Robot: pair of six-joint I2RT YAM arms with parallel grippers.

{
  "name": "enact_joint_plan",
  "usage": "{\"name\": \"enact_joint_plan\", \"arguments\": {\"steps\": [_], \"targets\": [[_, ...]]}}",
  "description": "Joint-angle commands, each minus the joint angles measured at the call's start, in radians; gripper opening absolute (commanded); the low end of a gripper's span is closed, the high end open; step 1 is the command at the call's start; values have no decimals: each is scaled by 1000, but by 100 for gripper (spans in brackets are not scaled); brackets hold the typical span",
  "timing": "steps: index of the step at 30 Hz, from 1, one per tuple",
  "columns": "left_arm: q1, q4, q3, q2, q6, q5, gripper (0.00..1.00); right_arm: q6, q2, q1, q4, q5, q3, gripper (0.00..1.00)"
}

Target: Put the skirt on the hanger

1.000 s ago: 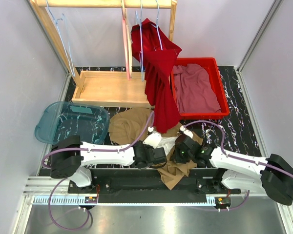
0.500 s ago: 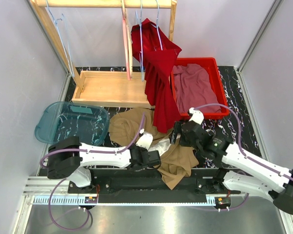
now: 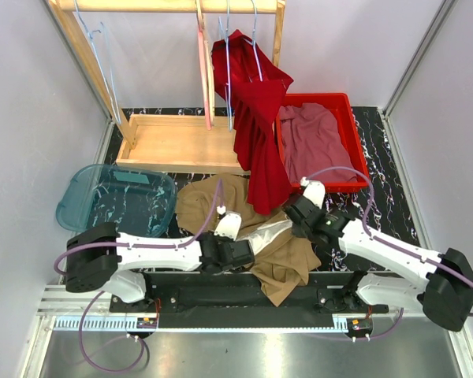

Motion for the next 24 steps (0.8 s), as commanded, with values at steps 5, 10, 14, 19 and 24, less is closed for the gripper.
{"name": "enact_joint_plan", "arguments": {"steps": [5, 10, 14, 19, 24], "targets": [[234, 406, -168, -219, 114, 229, 0, -21, -183, -10, 60, -97, -86, 0], [416, 505, -155, -382, 220, 292, 0, -121, -283, -10, 121, -107, -60, 0], [462, 517, -96, -454, 291, 295, 0, -184, -300, -10, 164, -132, -4, 0], [476, 519, -58, -506, 332, 332, 0, -212, -322, -10, 244, -204, -2, 0], [479, 458, -76, -588, 332, 256, 0, -99, -342, -10, 246, -160, -120, 0]]}}
